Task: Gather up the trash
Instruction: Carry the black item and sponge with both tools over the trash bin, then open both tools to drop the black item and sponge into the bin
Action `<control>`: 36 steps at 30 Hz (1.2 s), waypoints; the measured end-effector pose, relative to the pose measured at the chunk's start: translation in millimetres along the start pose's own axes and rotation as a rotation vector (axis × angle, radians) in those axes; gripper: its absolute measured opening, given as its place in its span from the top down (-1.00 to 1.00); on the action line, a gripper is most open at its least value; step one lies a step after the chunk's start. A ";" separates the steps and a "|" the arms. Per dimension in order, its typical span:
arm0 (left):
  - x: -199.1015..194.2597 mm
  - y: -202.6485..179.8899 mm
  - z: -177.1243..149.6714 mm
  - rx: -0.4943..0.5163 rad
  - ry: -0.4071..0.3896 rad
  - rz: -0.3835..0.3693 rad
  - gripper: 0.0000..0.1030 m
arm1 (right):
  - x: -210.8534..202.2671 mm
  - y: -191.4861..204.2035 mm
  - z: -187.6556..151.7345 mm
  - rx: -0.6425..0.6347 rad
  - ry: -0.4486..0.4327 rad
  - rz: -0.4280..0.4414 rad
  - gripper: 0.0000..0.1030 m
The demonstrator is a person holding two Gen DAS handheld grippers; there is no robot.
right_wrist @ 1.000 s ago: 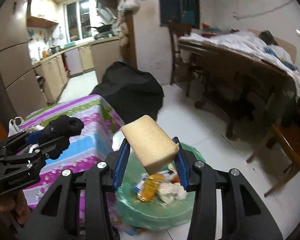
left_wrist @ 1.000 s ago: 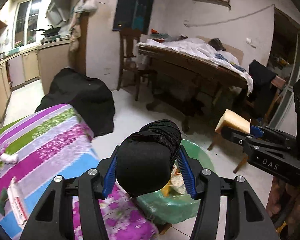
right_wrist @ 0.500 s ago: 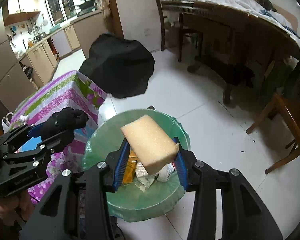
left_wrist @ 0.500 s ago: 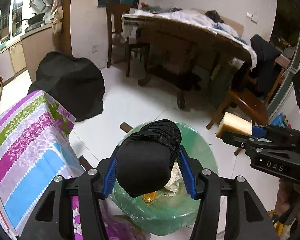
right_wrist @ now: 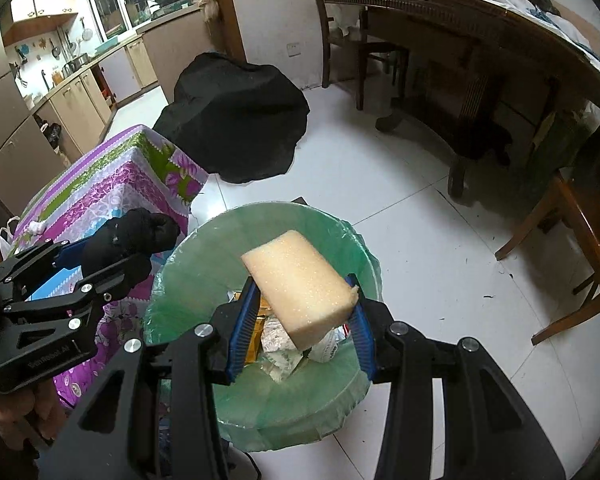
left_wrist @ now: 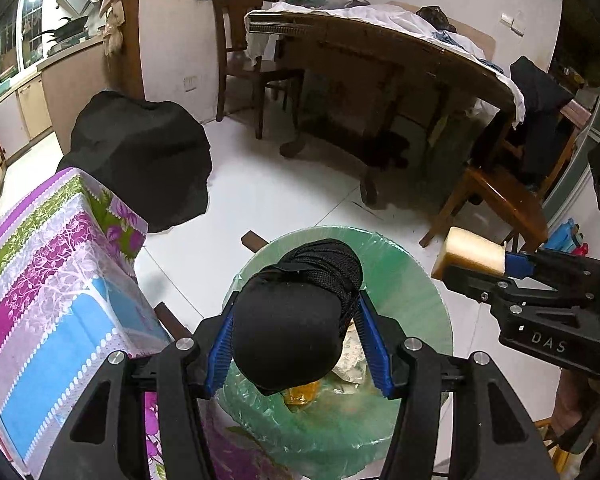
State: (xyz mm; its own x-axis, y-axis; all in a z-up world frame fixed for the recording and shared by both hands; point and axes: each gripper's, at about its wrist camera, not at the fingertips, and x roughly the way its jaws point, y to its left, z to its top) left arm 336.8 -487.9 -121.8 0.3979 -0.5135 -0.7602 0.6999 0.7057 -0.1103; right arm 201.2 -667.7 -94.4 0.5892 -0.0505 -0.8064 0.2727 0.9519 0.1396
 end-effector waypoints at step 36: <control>10.2 13.0 -9.1 -0.017 0.036 0.074 -0.42 | 9.3 -8.8 -10.7 0.021 0.002 0.003 0.06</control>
State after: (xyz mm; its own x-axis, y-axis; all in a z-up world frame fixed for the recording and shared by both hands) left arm 344.5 -479.6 -136.8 0.4261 -0.4418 -0.7895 0.6594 0.7492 -0.0633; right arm 196.1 -673.4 -109.3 0.5884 -0.0466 -0.8072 0.2864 0.9456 0.1542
